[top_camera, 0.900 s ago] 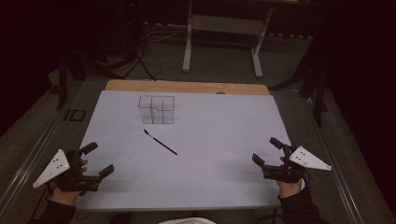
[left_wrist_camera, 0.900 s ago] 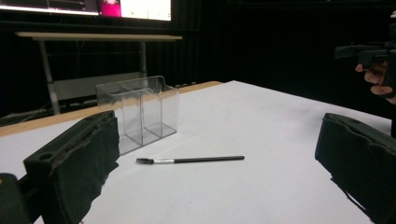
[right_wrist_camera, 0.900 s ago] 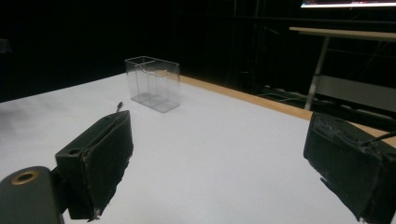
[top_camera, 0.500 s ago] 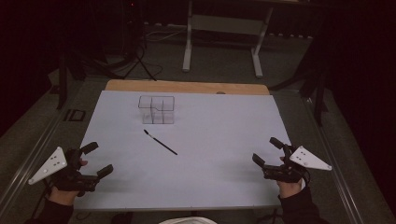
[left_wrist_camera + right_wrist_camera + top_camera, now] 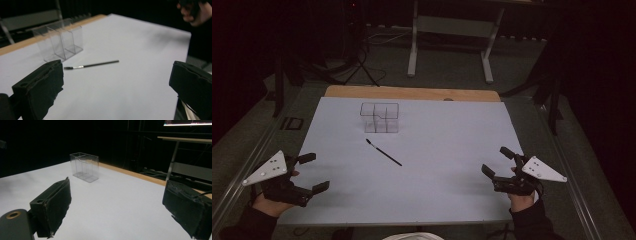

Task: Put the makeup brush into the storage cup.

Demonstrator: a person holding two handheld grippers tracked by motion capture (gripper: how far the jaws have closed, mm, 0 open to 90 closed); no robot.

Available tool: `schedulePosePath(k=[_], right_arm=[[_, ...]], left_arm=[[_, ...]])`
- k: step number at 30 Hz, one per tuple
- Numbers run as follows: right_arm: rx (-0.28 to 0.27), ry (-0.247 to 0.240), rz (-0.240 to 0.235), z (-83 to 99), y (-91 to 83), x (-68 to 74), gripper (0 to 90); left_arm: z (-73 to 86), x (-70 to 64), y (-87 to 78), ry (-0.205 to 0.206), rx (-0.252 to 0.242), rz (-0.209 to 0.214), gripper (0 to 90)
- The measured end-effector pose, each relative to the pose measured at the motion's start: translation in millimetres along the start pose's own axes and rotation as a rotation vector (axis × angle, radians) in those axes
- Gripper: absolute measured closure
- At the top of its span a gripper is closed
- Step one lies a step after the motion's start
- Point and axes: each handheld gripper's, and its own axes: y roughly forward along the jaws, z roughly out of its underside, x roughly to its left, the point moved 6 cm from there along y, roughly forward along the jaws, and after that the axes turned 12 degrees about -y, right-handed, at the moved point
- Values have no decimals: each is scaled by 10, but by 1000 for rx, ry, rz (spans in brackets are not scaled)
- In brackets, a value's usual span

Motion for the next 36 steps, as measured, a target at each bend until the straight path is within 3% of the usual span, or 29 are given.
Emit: schedulePosePath(k=[5, 12, 16, 19, 20, 21, 22, 30, 36], right_arm=[[4, -7, -6, -3, 13, 19, 83], [-2, -5, -12, -8, 13, 19, 83], [-4, -3, -14, -10, 10, 16, 83], [-3, -6, -11, -10, 10, 18, 83], [3, -9, -13, -2, 15, 19, 83], [3, -7, -14, -1, 17, 19, 83], [4, -10, -11, 0, 17, 19, 83], [1, -8, -14, -4, 10, 25, 83], [0, -7, -22, -4, 12, 31, 83]], left_arm=[[-85, 19, 41, 68, 100, -10, 1], [-169, -8, 148, 165, 198, -23, 2], [-209, 0, 222, 199, 263, -21, 2], [-223, 1, 249, 205, 280, -10, 2], [-230, 12, 308, 230, 320, -9, 1], [-230, 12, 308, 230, 320, -9, 1], [-214, 7, 352, 245, 355, -1, 1], [-154, 5, 494, 304, 431, 1, 2], [-146, -1, 599, 357, 523, 7, 2]])
